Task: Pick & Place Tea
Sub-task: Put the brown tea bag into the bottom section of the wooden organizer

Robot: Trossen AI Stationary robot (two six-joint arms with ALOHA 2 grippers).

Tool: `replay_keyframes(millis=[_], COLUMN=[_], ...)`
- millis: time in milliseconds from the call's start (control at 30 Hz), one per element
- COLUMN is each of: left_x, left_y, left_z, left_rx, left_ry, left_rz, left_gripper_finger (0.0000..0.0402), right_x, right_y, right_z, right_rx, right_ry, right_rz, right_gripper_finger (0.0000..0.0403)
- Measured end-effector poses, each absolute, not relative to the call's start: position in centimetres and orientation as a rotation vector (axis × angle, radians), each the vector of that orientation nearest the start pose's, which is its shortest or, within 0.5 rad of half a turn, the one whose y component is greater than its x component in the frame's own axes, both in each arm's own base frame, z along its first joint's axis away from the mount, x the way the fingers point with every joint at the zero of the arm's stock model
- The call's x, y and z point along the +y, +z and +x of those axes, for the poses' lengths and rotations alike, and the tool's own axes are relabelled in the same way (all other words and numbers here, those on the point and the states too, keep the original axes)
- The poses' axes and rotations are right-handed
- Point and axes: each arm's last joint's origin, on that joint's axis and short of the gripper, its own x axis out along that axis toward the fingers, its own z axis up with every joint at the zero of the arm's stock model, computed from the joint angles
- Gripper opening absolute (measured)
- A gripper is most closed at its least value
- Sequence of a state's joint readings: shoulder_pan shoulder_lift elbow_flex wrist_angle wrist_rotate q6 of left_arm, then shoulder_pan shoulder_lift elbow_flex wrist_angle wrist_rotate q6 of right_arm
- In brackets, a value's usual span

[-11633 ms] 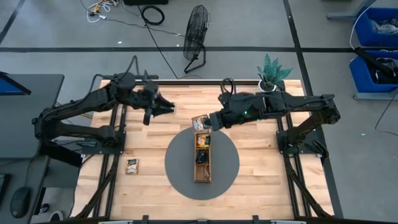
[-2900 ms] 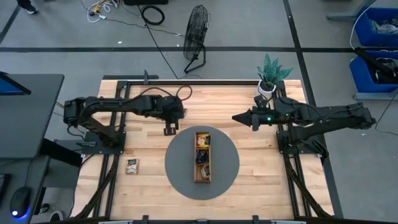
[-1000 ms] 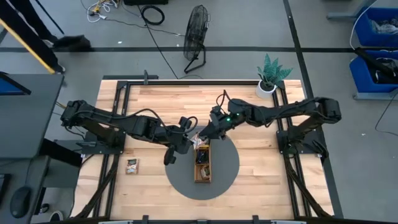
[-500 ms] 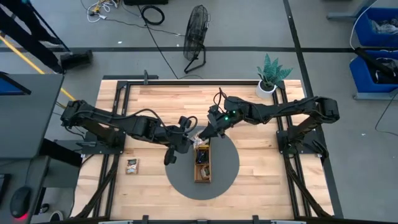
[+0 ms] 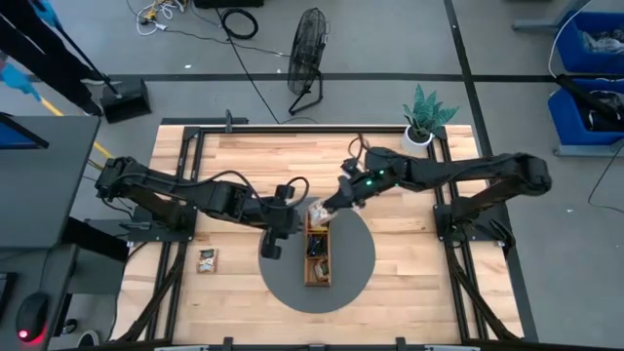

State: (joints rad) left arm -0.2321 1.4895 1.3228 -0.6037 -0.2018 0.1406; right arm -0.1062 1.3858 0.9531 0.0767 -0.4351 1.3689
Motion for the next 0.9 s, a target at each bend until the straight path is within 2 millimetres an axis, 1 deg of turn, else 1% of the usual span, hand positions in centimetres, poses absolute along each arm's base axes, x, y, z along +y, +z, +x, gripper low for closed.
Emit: replay_keyframes(millis=[133,333,400,500,567,667,733,900], left_x=[-6.9,-6.3,-6.1,-5.6,-5.2,-4.5,-4.0,-3.0], left_y=[32.0,31.0,30.8,31.4,32.1,32.6,32.6,33.5], left_z=[31.7,32.4,32.7,32.7,32.6,31.9,30.9,28.5], left_rx=[0.682,0.593,0.542,0.412,0.309,0.234,0.239,0.194], left_ry=[-0.071,-0.029,-0.011,0.006,0.002,-0.001,0.010,0.009], left_rz=[0.260,0.148,0.098,0.001,-0.062,-0.138,-0.165,-0.225], left_gripper_finger=[0.0059,0.0060,0.0060,0.0060,0.0060,0.0060,0.0060,0.0060], right_x=[-2.1,-1.8,-1.5,-1.1,-0.7,-0.2,0.2,1.2], right_y=[29.5,31.8,32.4,32.9,33.2,33.3,33.2,33.1], right_z=[28.1,24.0,22.8,21.4,20.8,20.2,20.0,20.0], right_rx=[0.508,0.426,0.394,0.360,0.337,0.319,0.318,0.319], right_ry=[-0.092,-0.249,-0.295,-0.356,-0.386,-0.423,-0.440,-0.450], right_rz=[1.372,1.315,1.297,1.264,1.239,1.194,1.176,1.139], right_gripper_finger=[0.0001,0.0001,0.0000,0.0000,0.0000,0.0000,0.0000,0.0000])
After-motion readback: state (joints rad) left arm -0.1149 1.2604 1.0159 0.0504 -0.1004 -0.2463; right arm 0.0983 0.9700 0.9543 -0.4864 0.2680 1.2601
